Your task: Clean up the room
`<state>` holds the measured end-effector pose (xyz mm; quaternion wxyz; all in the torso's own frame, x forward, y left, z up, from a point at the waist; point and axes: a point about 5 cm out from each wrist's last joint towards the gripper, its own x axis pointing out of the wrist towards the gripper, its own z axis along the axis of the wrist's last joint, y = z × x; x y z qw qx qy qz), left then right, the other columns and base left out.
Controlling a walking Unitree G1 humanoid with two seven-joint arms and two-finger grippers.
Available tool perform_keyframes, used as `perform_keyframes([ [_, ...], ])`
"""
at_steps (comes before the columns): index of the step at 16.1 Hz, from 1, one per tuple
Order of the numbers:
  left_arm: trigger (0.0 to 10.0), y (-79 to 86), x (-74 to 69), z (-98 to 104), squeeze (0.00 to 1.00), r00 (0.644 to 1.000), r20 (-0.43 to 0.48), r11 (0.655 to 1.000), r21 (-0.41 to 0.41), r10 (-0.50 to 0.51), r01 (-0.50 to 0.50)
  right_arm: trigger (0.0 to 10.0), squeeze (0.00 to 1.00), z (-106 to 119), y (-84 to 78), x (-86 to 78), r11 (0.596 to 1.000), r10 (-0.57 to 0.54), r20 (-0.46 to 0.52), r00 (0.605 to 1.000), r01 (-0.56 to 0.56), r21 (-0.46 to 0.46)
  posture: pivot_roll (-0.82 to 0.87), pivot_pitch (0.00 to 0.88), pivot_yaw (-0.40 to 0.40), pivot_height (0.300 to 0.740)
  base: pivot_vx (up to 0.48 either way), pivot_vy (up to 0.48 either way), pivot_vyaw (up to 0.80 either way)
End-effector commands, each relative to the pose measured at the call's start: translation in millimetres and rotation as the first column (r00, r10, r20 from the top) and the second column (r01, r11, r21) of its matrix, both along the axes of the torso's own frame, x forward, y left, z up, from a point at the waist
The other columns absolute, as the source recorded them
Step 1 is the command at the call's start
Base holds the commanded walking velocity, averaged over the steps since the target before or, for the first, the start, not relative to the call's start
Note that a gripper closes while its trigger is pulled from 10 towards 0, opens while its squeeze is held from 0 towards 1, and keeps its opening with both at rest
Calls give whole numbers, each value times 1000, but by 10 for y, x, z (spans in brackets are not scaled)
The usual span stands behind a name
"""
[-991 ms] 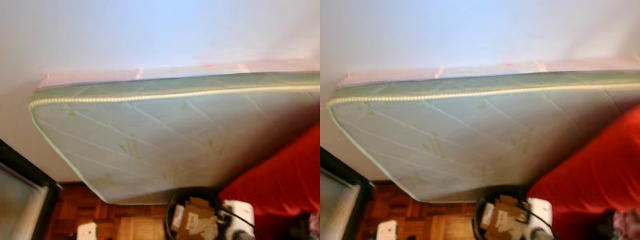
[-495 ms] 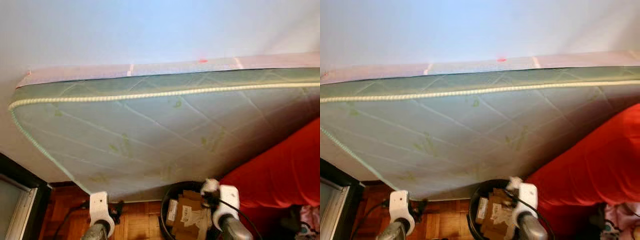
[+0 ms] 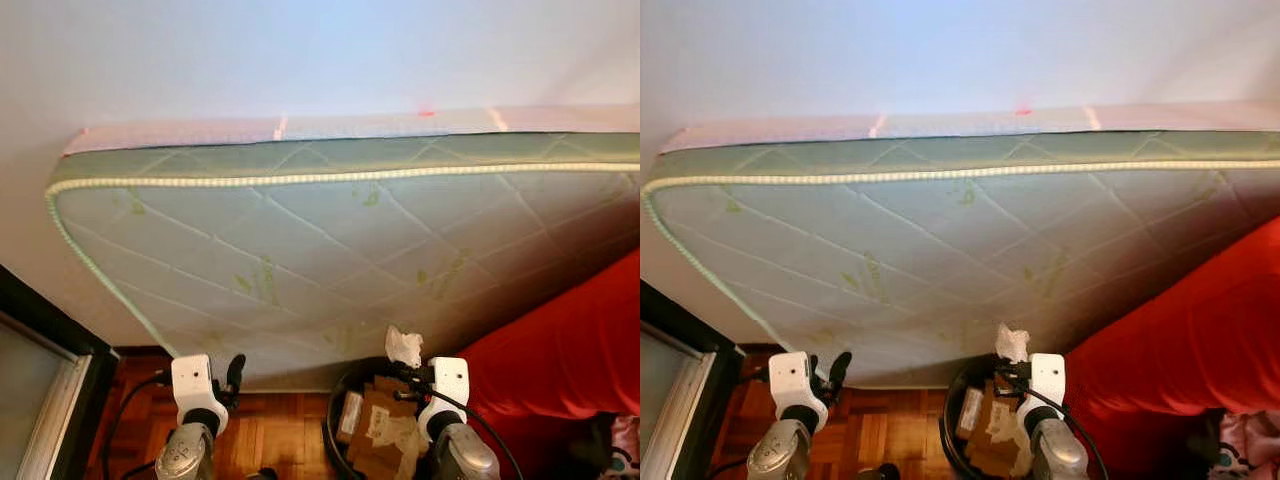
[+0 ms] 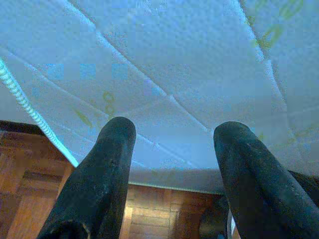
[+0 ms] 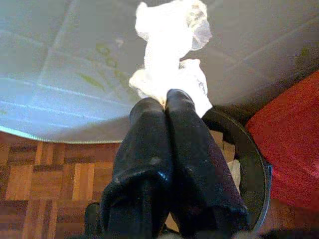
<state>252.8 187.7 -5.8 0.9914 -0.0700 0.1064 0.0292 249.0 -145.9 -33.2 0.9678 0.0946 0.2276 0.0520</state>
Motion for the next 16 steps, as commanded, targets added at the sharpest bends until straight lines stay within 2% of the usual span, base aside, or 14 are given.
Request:
perform_keyframes([
  [1, 10000, -35, -23, -10, 0, 1000, -4, 1000, 2, -1, 1, 10000, 0, -3, 27, -7, 1000, 4, 0, 1000, -4, 1, 33, 187, 1, 716, 0, 0, 0],
  [5, 10000, -114, 20, 63, 0, 1000, 16, 1000, -3, -10, 10, 10000, 0, 14, 17, 22, 1000, -2, -1, 1000, 2, -20, 32, 190, -1, 712, 0, 0, 0],
  [10, 10000, -122, -12, 55, 0, 1000, 5, 1000, -5, -11, 11, 10000, 0, 24, 19, 89, 999, -11, -43, 999, 10, -38, 42, 197, -3, 712, 0, 0, 0],
  [13, 10000, -127, -29, 44, 0, 1000, -1, 1000, -6, -14, 14, 10000, 0, 86, 43, 139, 1000, -20, 8, 1000, 20, -19, 43, 205, -4, 692, 0, 0, 0],
  [16, 10000, -151, -35, 35, 0, 1000, -8, 1000, -6, -24, 24, 10000, 0, 56, 20, 124, 999, -19, -29, 999, 17, -41, 48, 210, -4, 692, 0, 0, 0],
])
